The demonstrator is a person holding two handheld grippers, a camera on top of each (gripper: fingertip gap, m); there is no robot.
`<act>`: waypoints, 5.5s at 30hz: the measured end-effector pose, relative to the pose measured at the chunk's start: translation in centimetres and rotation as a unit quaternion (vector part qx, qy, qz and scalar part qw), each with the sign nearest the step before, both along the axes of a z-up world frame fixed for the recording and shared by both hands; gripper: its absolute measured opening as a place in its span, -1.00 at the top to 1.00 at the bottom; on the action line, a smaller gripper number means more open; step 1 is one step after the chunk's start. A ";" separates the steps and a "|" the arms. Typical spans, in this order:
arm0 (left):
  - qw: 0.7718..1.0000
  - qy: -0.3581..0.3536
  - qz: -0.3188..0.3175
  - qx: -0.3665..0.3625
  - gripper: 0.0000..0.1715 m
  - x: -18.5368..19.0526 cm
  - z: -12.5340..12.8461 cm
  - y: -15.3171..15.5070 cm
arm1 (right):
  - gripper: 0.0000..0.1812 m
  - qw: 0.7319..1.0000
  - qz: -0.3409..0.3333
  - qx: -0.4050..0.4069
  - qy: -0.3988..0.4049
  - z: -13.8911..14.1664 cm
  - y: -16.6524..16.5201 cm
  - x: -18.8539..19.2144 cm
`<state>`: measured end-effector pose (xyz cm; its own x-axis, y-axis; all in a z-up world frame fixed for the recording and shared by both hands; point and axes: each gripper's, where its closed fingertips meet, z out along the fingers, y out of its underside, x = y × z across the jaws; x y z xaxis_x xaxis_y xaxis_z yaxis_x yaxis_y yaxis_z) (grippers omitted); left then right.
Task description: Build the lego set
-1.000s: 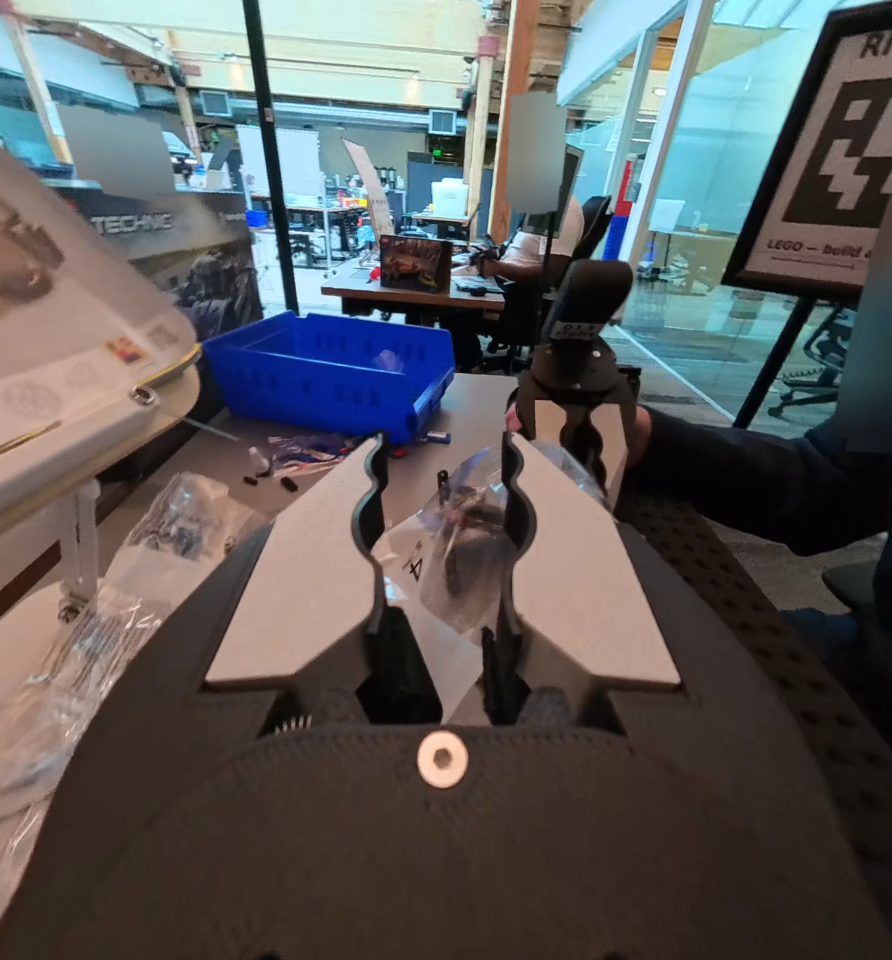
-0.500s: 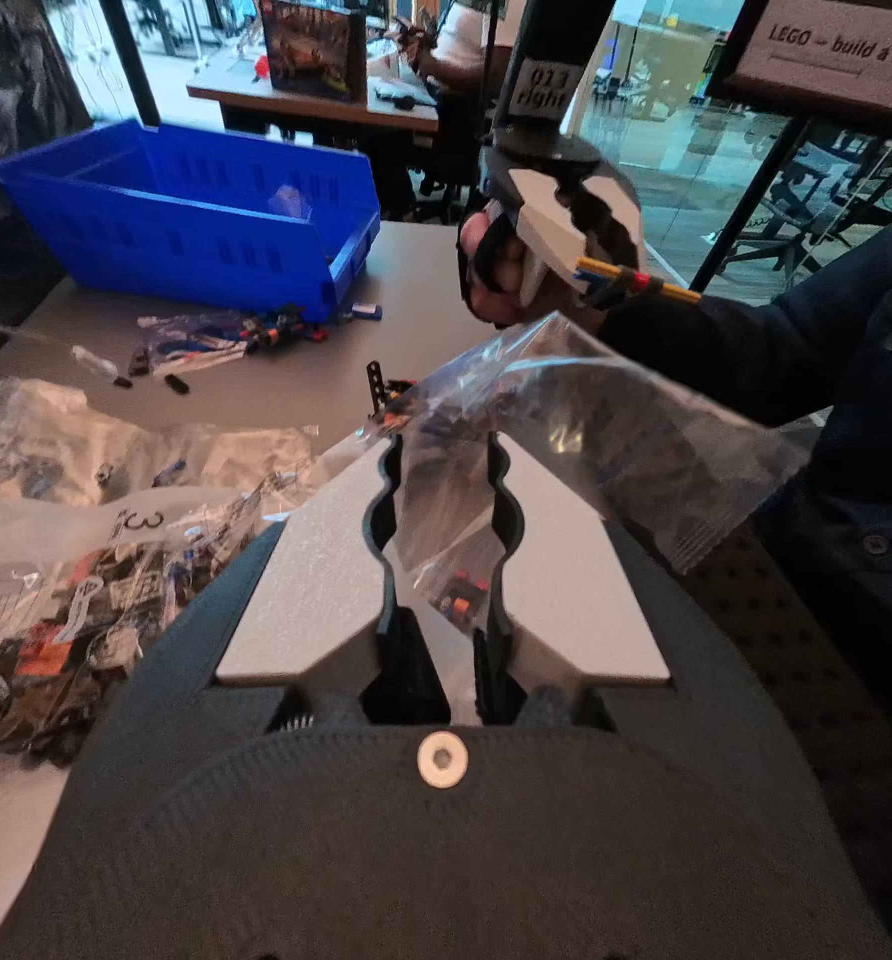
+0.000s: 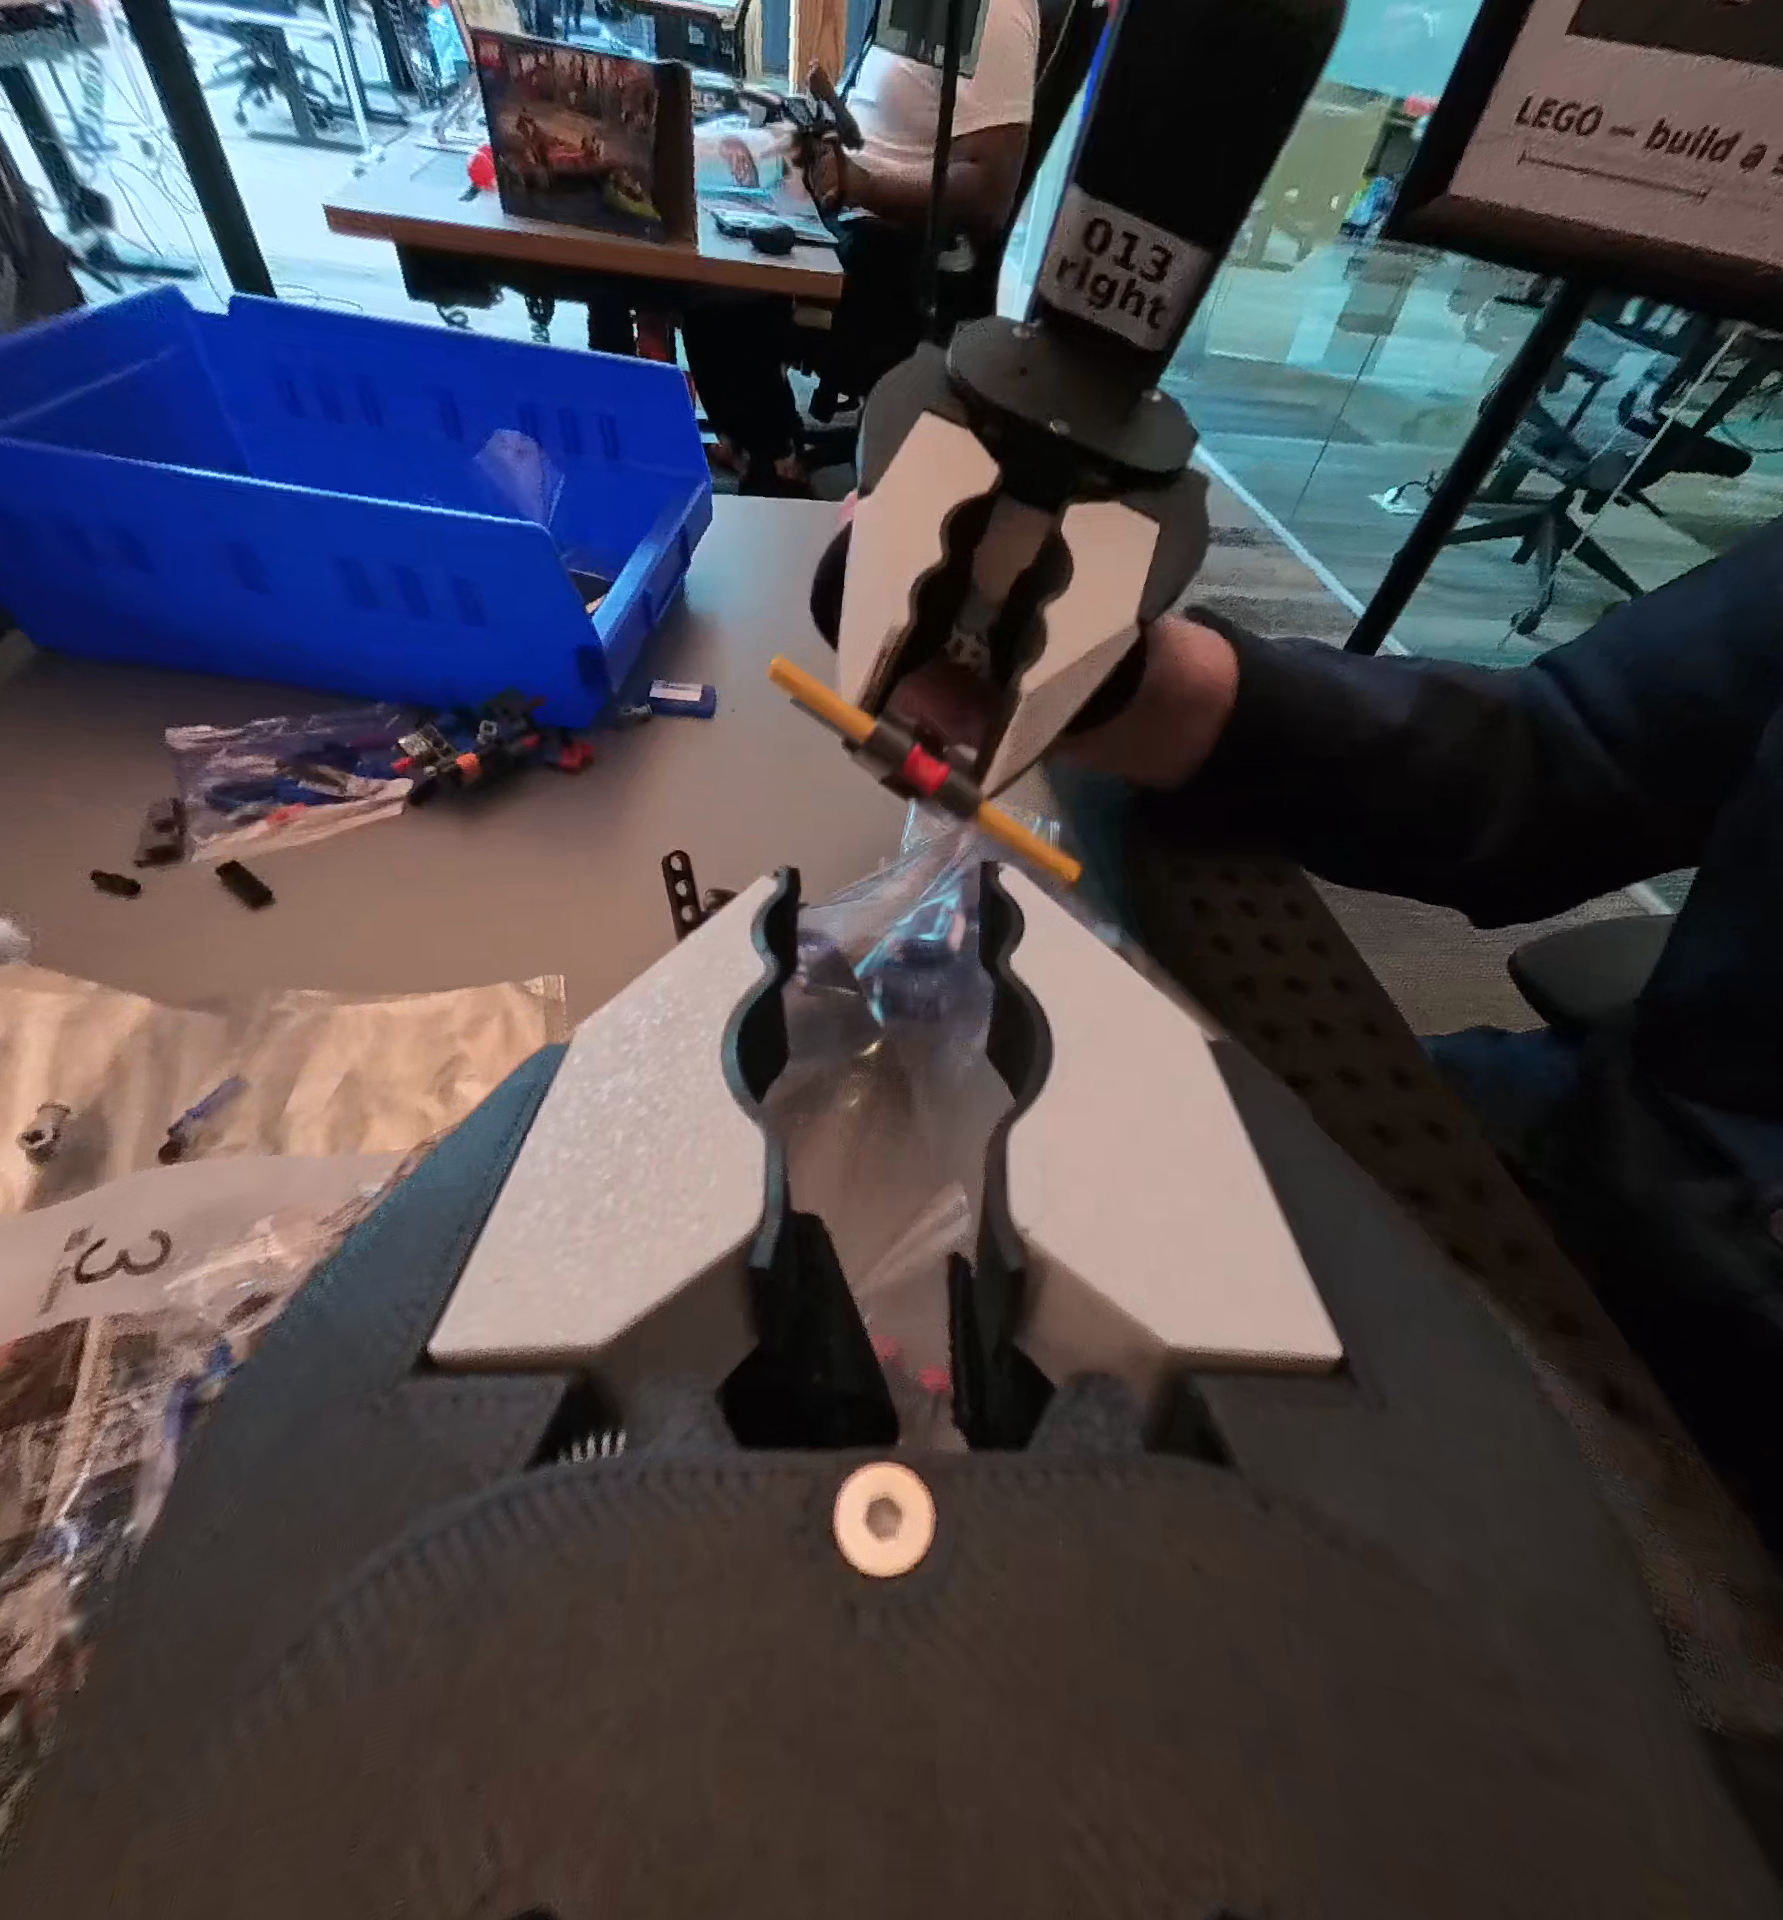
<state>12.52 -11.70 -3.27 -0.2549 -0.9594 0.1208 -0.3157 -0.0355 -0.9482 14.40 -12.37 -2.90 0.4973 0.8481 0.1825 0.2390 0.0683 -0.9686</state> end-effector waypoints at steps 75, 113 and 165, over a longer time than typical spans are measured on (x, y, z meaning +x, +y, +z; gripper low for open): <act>0.981 0.051 0.122 0.141 0.92 -3.6 -0.7 5.3 | 0.98 0.987 0.052 -0.119 -0.090 -5.1 0.2 -4.4; 0.975 0.055 0.046 0.210 0.92 -0.4 -1.5 1.1 | 0.99 0.993 0.036 -0.095 0.063 0.9 1.6 -2.7; 0.995 0.046 -0.035 0.077 0.92 -3.5 -1.1 -0.9 | 0.98 0.982 0.093 -0.113 0.120 1.7 -1.3 3.8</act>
